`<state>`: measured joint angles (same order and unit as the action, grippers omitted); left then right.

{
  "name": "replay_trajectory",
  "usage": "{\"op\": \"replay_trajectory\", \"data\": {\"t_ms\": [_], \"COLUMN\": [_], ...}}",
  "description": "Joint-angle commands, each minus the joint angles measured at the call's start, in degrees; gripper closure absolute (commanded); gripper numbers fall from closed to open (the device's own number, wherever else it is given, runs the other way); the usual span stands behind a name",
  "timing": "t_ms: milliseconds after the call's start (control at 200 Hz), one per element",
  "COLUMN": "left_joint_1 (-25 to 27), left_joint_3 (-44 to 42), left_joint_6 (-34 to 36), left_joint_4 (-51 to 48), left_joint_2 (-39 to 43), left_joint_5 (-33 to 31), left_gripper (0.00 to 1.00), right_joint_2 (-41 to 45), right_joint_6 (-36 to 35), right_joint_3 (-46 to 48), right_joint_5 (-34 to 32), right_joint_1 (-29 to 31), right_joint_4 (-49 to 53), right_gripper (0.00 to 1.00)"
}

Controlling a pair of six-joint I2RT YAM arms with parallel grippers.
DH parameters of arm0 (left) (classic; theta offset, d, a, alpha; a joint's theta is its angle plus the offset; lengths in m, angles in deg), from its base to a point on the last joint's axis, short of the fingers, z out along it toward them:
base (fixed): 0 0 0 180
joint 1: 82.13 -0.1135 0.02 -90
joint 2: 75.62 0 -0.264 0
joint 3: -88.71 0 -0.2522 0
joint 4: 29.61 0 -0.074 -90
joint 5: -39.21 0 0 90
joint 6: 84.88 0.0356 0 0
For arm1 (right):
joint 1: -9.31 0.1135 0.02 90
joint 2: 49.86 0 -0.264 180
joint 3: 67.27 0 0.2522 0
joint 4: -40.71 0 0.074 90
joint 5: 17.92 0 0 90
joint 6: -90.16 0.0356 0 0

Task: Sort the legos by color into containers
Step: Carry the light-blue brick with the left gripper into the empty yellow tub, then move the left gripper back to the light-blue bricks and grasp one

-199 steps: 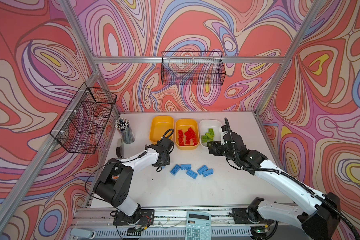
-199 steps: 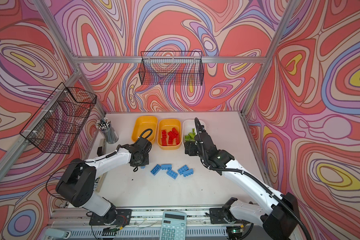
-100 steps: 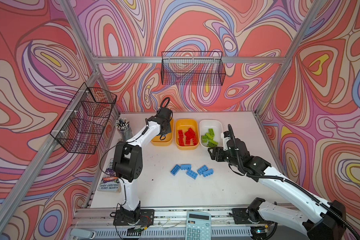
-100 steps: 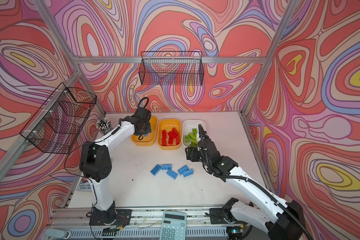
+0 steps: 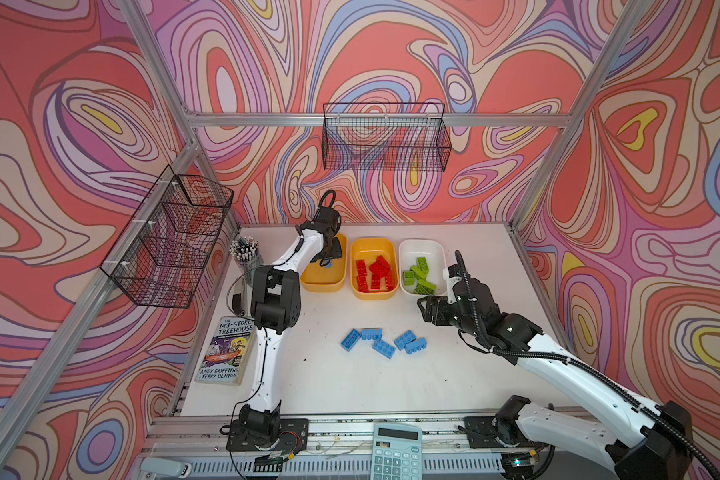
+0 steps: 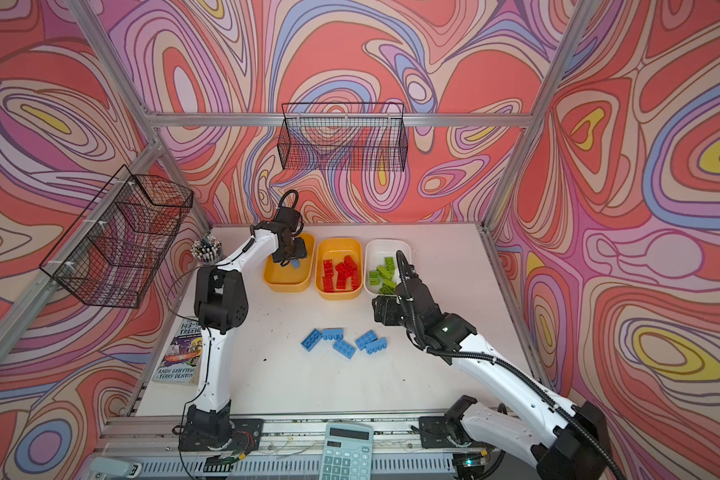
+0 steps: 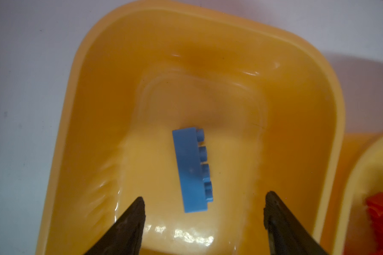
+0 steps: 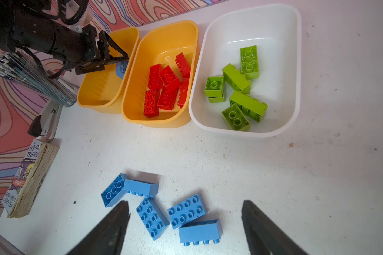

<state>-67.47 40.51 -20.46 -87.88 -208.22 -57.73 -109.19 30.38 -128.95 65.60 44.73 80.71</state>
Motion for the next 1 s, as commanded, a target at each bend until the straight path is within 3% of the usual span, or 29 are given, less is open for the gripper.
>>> {"op": "replay_trajectory", "data": {"t_ms": [0,205,401,626,776,997], "left_joint_1": [0.7,5.5,13.5,23.2,26.3,27.7], "left_joint_3": [-4.1,-28.0,-53.1,-71.9,-78.9,-77.3], "left_joint_6": [0.8,1.1,1.4,0.1,0.0,1.8], "left_joint_4": [-0.8,5.9,11.2,15.3,23.8,26.7], "left_joint_2": [7.9,27.2,44.6,58.5,61.0,53.0], "left_joint_5": [1.3,-1.3,-1.8,-2.0,2.6,3.3], "left_gripper": [0.26,0.27,0.27,0.28,0.29,0.3], "right_joint_2": [0.4,-0.4,-0.5,0.2,1.0,4.0], "right_joint_6": [-0.6,-2.2,-3.0,-1.8,-0.4,0.8], "right_joint_3": [-2.1,-3.8,-5.6,-5.5,-4.3,-3.5], "right_joint_5": [-1.0,-0.8,0.4,3.1,3.8,3.5], "right_joint_1": [0.0,0.0,0.1,0.1,0.2,0.2], "right_joint_4": [0.7,1.7,2.9,3.3,3.3,5.3], "right_gripper": [0.15,0.15,0.15,0.15,0.15,0.15]}}
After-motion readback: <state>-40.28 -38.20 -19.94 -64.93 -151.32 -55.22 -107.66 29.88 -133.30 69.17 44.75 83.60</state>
